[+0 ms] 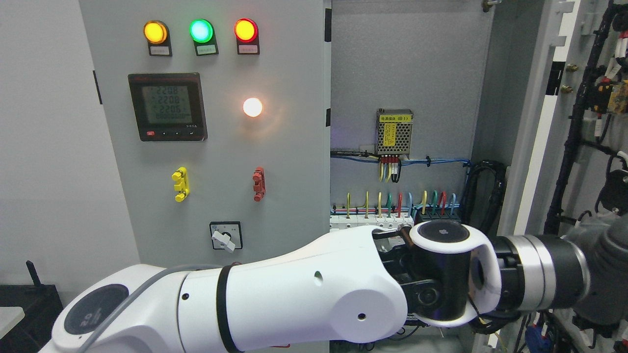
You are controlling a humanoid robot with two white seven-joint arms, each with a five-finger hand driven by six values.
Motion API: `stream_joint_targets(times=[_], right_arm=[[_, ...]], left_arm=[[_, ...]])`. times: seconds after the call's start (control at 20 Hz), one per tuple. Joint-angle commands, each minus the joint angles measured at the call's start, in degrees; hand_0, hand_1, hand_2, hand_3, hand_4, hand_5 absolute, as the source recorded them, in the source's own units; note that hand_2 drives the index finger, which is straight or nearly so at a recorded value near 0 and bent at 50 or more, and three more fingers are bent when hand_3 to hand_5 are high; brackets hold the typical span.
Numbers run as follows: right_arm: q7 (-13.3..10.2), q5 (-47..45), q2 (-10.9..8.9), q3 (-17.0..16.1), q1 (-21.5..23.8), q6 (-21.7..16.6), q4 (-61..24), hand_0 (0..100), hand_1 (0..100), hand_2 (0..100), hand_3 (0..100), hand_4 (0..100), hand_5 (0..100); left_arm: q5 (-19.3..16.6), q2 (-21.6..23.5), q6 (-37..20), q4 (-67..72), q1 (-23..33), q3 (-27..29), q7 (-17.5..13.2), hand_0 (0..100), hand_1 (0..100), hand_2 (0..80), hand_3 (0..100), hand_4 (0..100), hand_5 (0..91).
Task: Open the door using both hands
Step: 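Withdraw the left hand down and out of the cabinet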
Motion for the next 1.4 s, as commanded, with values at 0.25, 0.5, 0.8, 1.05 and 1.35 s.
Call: stream_joint_targets(times=[0.25, 0.5, 0.8, 1.05, 1.35], right_arm=[[0.0, 0.0, 0.0, 0.0, 0.0, 0.0, 0.0, 11, 0, 0, 0, 0, 0], [0.0, 0.0, 0.0, 0.0, 0.0, 0.0, 0.0, 11, 0, 0, 0, 0, 0], [0.0, 0.0, 0.0, 0.0, 0.0, 0.0, 0.0, 11, 0, 0, 0, 0, 0], [0.0, 0.0, 0.0, 0.0, 0.0, 0.0, 0.0, 11, 0, 0, 0, 0, 0], [0.0, -0.1, 0.0, 0.0, 0.0, 0.0, 0.0, 11, 0, 0, 0, 0, 0]], left_arm=[[0.1, 19.1, 1.1, -8.2, 3.7, -0.1, -2.9, 0, 0, 0.0, 0, 3, 0.0], [-0.1, 28.9, 4.0, -13.4, 7.5, 0.3, -5.8, 0, 0, 0.0, 0, 3, 0.0], [-9.9, 40.3, 4.1, -20.6, 19.8, 5.2, -10.5, 0, 0, 0.0, 0, 3, 0.0], [-11.8, 49.4, 4.1, -24.7, 25.7, 6.6, -14.4, 0, 0, 0.0, 0, 3, 0.0], [-13.8, 57.5, 4.1, -25.5, 30.4, 6.7, -19.1, 0, 0, 0.0, 0, 3, 0.0]])
